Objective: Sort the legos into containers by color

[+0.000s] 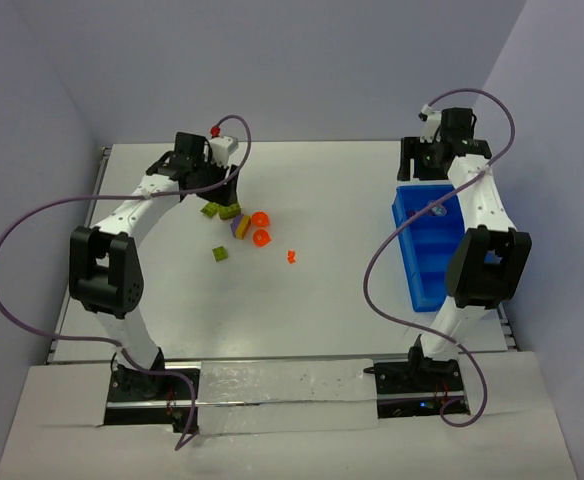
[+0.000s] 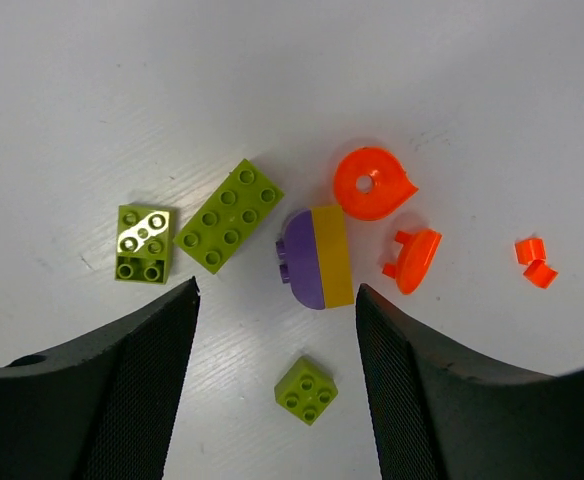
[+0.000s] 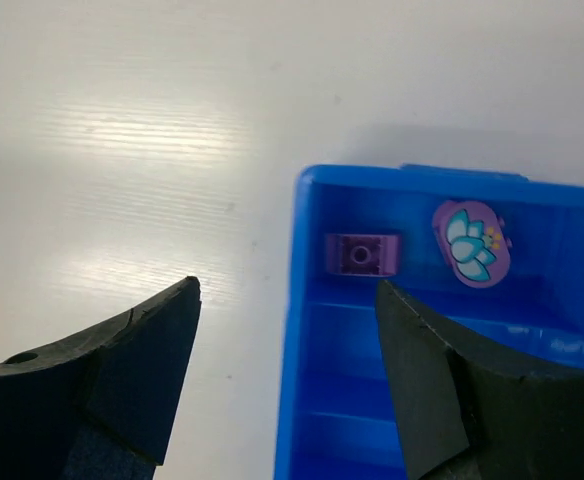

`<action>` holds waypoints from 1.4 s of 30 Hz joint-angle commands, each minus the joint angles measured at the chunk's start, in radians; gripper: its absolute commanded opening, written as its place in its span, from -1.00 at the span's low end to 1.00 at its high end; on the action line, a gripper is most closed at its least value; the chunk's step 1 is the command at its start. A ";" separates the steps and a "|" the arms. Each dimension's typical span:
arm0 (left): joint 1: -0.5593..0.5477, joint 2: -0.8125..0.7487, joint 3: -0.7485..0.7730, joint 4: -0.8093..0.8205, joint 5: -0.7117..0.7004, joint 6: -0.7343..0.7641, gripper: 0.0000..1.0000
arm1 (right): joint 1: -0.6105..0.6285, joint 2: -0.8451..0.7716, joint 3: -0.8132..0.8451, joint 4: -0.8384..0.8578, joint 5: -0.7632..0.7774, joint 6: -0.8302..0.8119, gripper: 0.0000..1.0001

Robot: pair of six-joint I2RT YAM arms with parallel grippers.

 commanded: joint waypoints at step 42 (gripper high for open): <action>-0.126 0.207 -0.001 0.037 -0.227 -0.228 0.20 | 0.234 -0.151 -0.030 0.041 -0.093 0.141 0.59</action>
